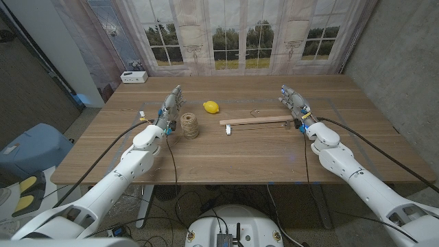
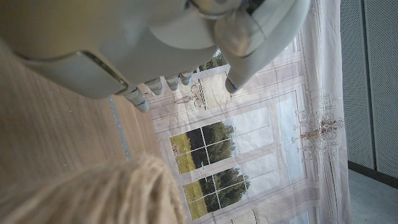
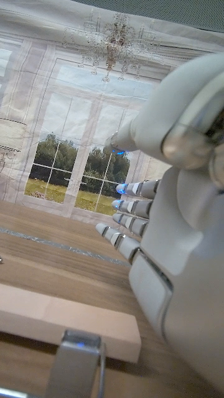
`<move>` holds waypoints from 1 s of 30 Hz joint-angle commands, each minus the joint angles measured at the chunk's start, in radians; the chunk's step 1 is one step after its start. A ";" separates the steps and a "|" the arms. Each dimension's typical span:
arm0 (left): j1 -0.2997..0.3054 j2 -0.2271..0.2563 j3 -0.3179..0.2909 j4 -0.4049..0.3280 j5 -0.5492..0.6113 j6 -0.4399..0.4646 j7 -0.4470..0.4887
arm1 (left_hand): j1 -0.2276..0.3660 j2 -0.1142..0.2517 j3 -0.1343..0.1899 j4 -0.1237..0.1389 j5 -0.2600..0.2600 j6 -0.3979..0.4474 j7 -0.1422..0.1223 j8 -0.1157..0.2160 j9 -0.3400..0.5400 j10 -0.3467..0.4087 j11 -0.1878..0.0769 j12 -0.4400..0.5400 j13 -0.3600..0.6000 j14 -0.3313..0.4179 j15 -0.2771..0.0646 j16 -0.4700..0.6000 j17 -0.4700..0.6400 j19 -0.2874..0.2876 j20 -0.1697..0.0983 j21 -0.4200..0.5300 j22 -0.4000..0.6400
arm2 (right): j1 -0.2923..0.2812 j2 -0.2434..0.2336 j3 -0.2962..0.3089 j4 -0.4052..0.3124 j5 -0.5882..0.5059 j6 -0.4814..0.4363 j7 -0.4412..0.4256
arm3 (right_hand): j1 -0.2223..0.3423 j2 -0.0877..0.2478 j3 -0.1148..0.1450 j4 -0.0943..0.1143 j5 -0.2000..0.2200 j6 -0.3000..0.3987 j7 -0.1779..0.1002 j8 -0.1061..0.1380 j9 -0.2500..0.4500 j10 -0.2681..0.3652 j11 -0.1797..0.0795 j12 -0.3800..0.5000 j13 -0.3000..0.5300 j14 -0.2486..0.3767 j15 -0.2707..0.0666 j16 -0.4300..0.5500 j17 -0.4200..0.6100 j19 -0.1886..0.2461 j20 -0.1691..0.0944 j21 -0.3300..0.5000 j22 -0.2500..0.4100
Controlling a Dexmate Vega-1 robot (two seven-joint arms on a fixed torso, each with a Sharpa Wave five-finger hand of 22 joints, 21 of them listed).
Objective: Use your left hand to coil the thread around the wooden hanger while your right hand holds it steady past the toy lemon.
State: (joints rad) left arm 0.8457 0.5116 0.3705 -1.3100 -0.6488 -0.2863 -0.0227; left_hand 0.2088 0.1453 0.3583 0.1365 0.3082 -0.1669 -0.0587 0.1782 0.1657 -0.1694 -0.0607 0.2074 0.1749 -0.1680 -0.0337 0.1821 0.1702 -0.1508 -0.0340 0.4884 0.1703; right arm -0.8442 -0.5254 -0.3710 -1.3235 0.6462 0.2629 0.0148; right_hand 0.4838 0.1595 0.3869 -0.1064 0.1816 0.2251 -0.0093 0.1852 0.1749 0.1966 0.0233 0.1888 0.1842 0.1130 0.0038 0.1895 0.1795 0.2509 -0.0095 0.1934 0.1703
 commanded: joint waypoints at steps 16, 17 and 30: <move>0.014 0.002 0.000 -0.014 0.000 0.003 0.007 | 0.012 -0.013 0.001 -0.011 0.001 0.033 0.003 0.016 0.005 -0.022 0.016 0.005 0.006 -0.077 -0.025 0.003 0.002 -0.001 0.011 -0.004 0.004 | 0.011 -0.178 -0.075 -0.273 -0.198 -0.364 -0.174 | 0.001 0.010 0.003 0.003 0.008 0.045 0.001 0.013 0.006 0.041 0.013 0.016 0.007 0.043 0.037 0.024 0.010 0.003 0.072 0.008 0.006; 0.014 0.002 0.000 -0.013 0.000 0.003 0.007 | 0.012 -0.013 0.000 -0.011 0.001 0.035 0.005 0.016 0.005 -0.021 0.017 0.005 0.006 -0.077 -0.025 0.003 0.002 -0.001 0.011 -0.005 0.004 | 0.014 -0.187 -0.080 -0.288 -0.210 -0.389 -0.183 | 0.001 0.012 0.003 0.004 0.009 0.047 -0.001 0.013 0.006 0.042 0.011 0.016 0.007 0.043 0.035 0.024 0.011 0.002 0.070 0.007 0.006; 0.010 -0.005 0.005 0.001 -0.001 0.000 -0.001 | 0.012 -0.016 -0.001 -0.013 0.000 0.051 0.006 0.018 0.005 -0.013 0.019 0.006 0.007 -0.070 -0.018 0.004 0.002 0.003 0.014 -0.009 0.005 | 0.066 -0.266 -0.156 -0.438 -0.339 -0.681 -0.220 | 0.011 0.031 0.017 0.010 0.012 0.075 -0.015 0.017 0.006 0.055 -0.012 0.017 0.008 0.052 0.006 0.029 0.017 -0.003 0.052 0.006 0.007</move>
State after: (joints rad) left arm 0.8586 0.5128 0.3708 -1.3219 -0.6481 -0.2840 -0.0154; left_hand 0.2178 0.1362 0.3553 0.1253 0.3082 -0.1177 -0.0535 0.1887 0.1655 -0.1743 -0.0444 0.2074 0.1801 -0.1679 -0.0337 0.1821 0.1700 -0.1466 -0.0231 0.4839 0.1700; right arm -0.8264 -0.7097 -0.4555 -1.6129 0.4109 -0.1879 -0.1686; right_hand 0.4886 0.1781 0.3949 -0.0981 0.1855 0.2902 -0.0168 0.1967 0.1796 0.2468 0.0197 0.1965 0.1885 0.1649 0.0259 0.2147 0.1933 0.2499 0.0572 0.1934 0.1748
